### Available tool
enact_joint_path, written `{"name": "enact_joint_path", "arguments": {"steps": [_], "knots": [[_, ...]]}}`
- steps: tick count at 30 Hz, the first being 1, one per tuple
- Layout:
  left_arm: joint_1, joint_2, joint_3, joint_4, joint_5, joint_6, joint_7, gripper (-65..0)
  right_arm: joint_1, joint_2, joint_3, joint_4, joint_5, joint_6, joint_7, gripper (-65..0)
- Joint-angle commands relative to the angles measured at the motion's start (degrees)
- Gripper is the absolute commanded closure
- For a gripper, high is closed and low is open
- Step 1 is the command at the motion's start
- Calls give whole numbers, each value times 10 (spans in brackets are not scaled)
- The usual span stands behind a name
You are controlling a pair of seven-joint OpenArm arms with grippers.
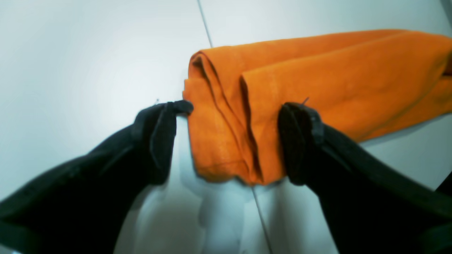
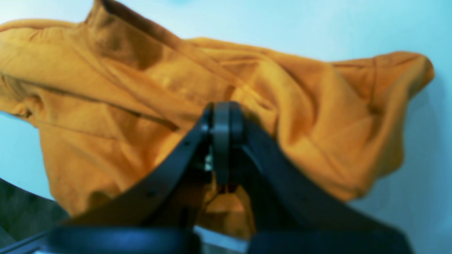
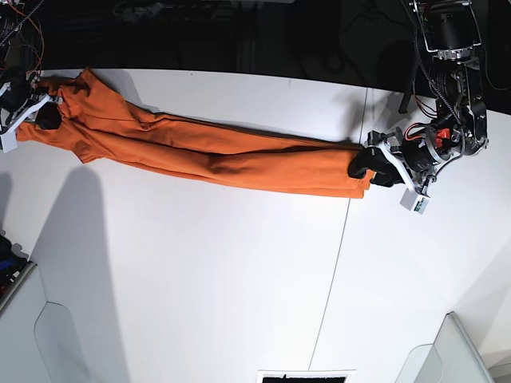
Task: Layout the t-shirt on the table in an organized manner, then fold the t-shirt properly
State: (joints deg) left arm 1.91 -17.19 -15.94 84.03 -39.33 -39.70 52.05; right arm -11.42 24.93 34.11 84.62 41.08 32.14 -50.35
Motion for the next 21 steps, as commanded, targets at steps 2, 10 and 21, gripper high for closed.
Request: {"name": "enact_joint_path", "arguments": {"steps": [2, 10, 21], "knots": [[-6, -7, 12, -4, -6, -3, -4, -476, 4, 12, 3, 7, 5, 2, 4, 0], [2, 7, 84, -5, -7, -3, -9, -475, 4, 12, 3, 7, 5, 2, 4, 0], [-5, 22, 80, 3, 2, -3, -16, 0, 4, 12, 3, 7, 15, 2, 4, 0]]}}
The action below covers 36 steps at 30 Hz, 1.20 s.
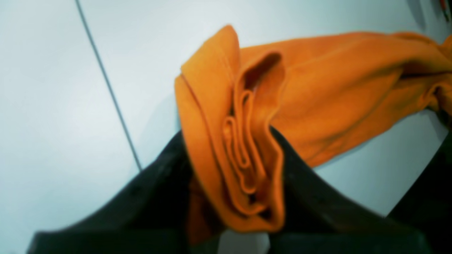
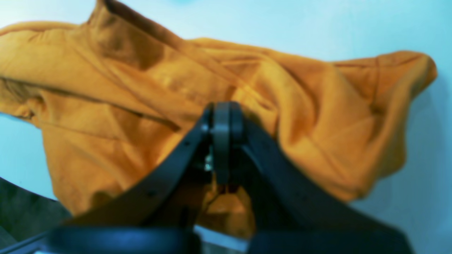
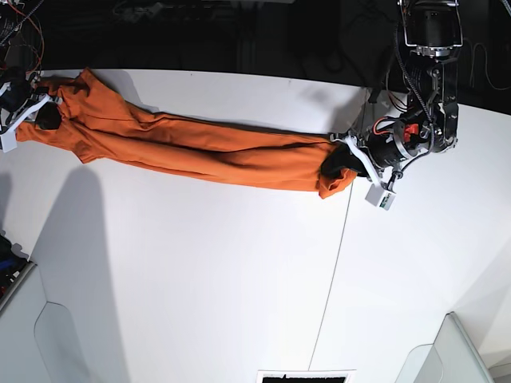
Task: Layout the t-shirt on the table in an organized manner, then fold the t-shirt properly
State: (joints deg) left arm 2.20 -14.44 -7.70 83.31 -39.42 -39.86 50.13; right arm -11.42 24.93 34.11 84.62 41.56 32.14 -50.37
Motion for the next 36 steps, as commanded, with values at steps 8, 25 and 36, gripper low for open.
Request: {"name": "enact_joint_path", "arguments": {"steps": [8, 25, 36], "knots": [[-7, -4, 2, 115, -64, -1, 35, 0, 4, 12, 3, 7, 13, 2, 5, 0], [-14, 173, 210, 157, 109, -1, -28, 0, 4, 12, 3, 7, 9, 2, 4, 0], [-16, 220, 220, 101, 156, 2, -89, -335, 3, 12, 3, 7, 11, 2, 4, 0]]}}
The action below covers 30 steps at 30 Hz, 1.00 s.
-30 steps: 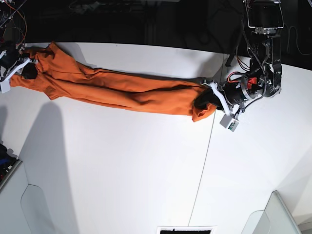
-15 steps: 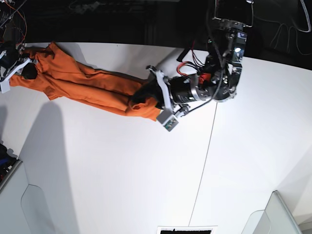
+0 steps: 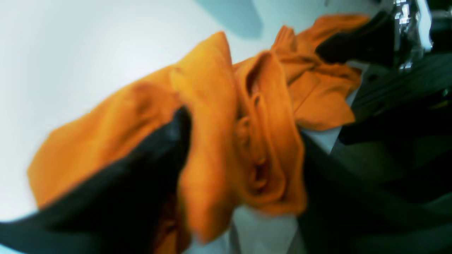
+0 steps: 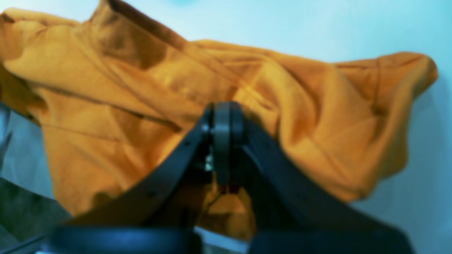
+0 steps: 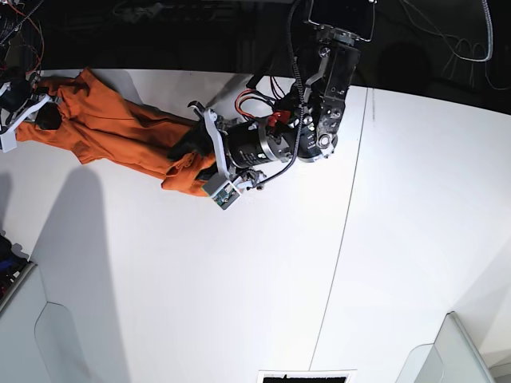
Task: Layout the t-shirt on the table in an organized manner, then fold the t-shirt properly
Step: 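Fold the held end over the strip toward the right gripper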
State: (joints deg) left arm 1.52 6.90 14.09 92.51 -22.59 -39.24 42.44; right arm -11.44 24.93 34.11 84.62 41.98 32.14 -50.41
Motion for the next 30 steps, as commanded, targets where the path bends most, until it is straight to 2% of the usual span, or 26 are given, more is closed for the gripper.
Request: {"name": "enact_joint_path", "arguments": {"steps": [1, 4, 8, 11, 17, 19, 23, 30], "knots": [[-9, 12, 2, -4, -9, -4, -23, -349, 3, 12, 3, 7, 7, 2, 5, 0], [-10, 21, 2, -37, -3, -4, -46, -349, 3, 12, 3, 7, 7, 2, 5, 0], [-14, 21, 2, -49, -8, -3, -45, -349, 3, 12, 3, 7, 7, 2, 4, 0], [-20, 21, 2, -49, -48, -3, -45, -349, 3, 12, 3, 7, 7, 2, 4, 0], [-38, 21, 9, -49, -39, -7, -35, -349, 3, 12, 3, 7, 7, 2, 5, 0], [-43, 21, 23, -49, -15, -8, -32, -355, 3, 12, 3, 7, 7, 2, 5, 0], [-48, 21, 73, -49, 17, -8, -33, -439, 3, 12, 3, 7, 7, 2, 5, 0], [-65, 21, 118, -49, 9, 2, -52, -438, 3, 12, 3, 7, 7, 2, 5, 0]]}}
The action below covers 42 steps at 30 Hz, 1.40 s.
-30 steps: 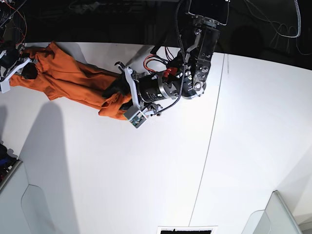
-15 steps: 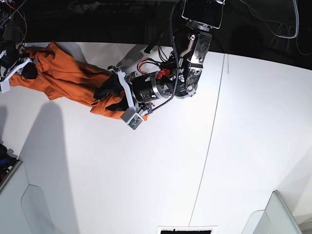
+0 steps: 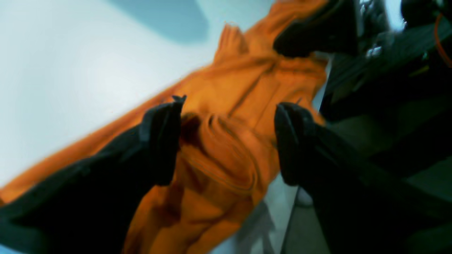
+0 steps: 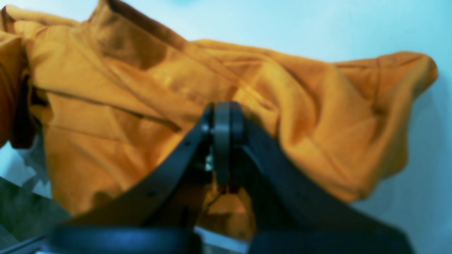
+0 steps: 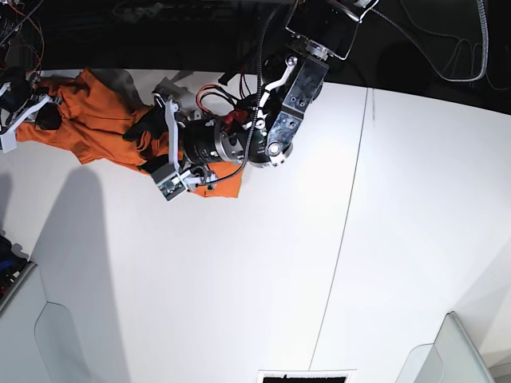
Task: Layout the t-shirt on the table in an organized manner, then fold the t-shirt properly
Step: 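Fold the held end over the strip toward the right gripper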
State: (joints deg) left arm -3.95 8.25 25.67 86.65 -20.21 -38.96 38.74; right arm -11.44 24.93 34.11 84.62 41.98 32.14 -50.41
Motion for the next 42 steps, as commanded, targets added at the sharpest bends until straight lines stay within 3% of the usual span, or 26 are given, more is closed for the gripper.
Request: {"name": "enact_joint_path", "arguments": {"steps": [1, 9, 16, 20, 24, 31, 38, 42], "knots": [[-15, 7, 2, 9, -18, -1, -15, -438, 3, 12, 3, 7, 7, 2, 5, 0], [-46, 7, 1, 12, -19, -1, 12, -437, 3, 12, 3, 7, 8, 2, 18, 0], [-48, 7, -1, 24, -20, -1, 37, -437, 5, 13, 3, 19, 48, 3, 18, 0], [-47, 7, -18, 25, -23, -1, 38, -436, 4, 13, 6, 54, 48, 2, 6, -53], [-46, 7, -52, 25, -71, -1, 61, -436, 5, 13, 26, 95, 47, 2, 5, -63], [-43, -13, -103, 25, -148, -10, 96, -436, 2, 39, 69, 107, 17, -8, 7, -309], [-42, -35, -134, 26, -180, -10, 128, -436, 2, 70, 76, 49, 5, -24, 5, -331], [-35, -48, -155, 26, -182, -10, 130, -436, 1, 71, 75, 4, 5, -23, 4, -418]]}}
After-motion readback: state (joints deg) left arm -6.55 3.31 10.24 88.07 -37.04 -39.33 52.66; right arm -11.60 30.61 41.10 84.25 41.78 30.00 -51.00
